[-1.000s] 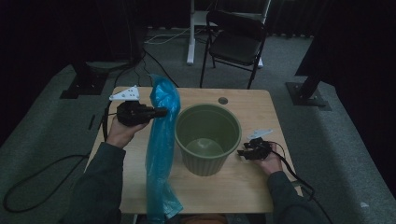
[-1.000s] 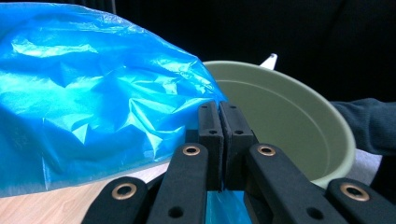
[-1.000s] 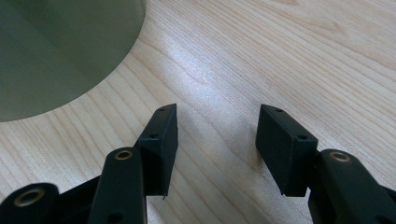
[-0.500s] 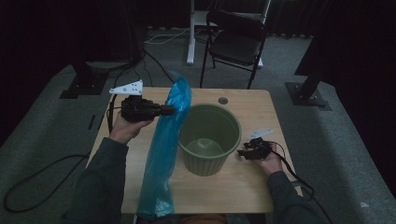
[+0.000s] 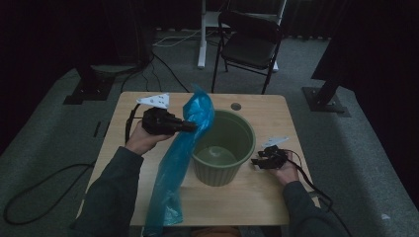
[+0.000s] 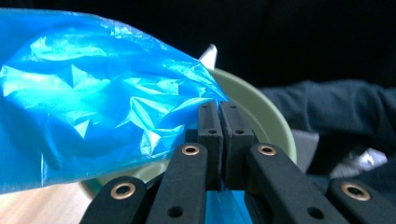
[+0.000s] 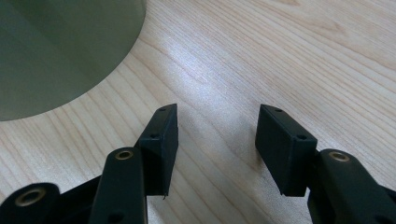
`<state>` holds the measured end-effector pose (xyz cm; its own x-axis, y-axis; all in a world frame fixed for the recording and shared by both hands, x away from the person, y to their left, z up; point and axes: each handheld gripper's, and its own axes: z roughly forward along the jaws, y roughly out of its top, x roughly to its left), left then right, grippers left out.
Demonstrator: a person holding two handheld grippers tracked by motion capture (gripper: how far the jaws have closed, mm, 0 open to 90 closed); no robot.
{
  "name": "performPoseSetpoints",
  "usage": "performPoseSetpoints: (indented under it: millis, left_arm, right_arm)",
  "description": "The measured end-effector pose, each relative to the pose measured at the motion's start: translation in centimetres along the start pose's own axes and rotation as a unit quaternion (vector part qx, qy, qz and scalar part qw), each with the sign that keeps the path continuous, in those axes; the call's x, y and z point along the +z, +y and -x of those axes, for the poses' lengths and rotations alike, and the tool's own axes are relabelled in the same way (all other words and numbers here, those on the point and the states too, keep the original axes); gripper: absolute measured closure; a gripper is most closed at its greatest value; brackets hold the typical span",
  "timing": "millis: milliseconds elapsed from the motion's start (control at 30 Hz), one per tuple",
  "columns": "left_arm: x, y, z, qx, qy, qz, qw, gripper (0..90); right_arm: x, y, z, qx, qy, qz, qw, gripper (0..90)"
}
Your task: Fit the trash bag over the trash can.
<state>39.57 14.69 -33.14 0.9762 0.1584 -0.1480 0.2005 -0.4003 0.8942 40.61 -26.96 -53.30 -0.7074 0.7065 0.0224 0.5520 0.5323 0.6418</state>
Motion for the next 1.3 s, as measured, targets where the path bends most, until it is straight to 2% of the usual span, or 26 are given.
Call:
performPoseSetpoints:
  millis: [233,333,400,433,467,533,600,733,967,1100,1267,1300]
  left_arm:
    - [1.6,0.0,0.0,0.003,-0.034,-0.030,0.9990,87.6]
    - [2.3,-0.2,0.1,0.002,-0.054,-0.050,0.9973,87.5]
    - [2.4,-0.2,0.2,0.003,-0.059,-0.055,0.9967,87.4]
    - [2.7,-0.4,0.4,0.007,-0.072,-0.065,0.9953,87.2]
    - [2.7,-0.4,0.4,0.007,-0.072,-0.065,0.9953,87.2]
    - [3.1,-0.8,0.5,0.007,-0.089,-0.076,0.9931,87.1]
    - [3.1,-1.0,0.5,0.006,-0.096,-0.078,0.9923,87.1]
    - [3.0,-0.9,0.7,0.008,-0.101,-0.075,0.9920,87.1]
    - [2.6,0.1,1.4,0.025,-0.117,-0.061,0.9909,87.2]
    - [2.8,0.0,1.5,0.029,-0.130,-0.069,0.9887,87.2]
    - [3.0,0.0,1.4,0.029,-0.129,-0.075,0.9884,87.2]
    - [3.2,0.0,1.3,0.029,-0.121,-0.082,0.9888,87.1]
  right_arm:
    - [0.0,0.0,0.0,0.000,0.000,0.000,1.0000,48.4]
    - [0.0,0.0,0.0,0.000,0.000,0.000,1.0000,48.5]
    - [0.0,0.0,0.0,0.001,0.001,0.001,1.0000,48.5]
    - [0.0,0.0,0.0,0.001,0.001,0.001,1.0000,48.5]
    - [0.0,0.0,0.0,0.001,0.001,0.001,1.0000,48.6]
    - [0.0,0.0,0.0,0.001,0.001,0.001,1.0000,48.6]
    - [0.0,0.0,0.0,0.001,0.001,0.001,1.0000,48.6]
    - [0.0,0.0,0.0,0.001,0.000,0.001,1.0000,48.6]
    - [0.0,0.0,0.0,0.001,0.001,0.002,1.0000,48.6]
    - [0.0,0.0,0.0,0.001,0.001,0.002,1.0000,48.6]
    - [0.0,0.0,0.0,0.001,0.001,0.002,1.0000,48.6]
    - [0.0,0.0,0.1,0.000,0.001,0.003,1.0000,48.6]
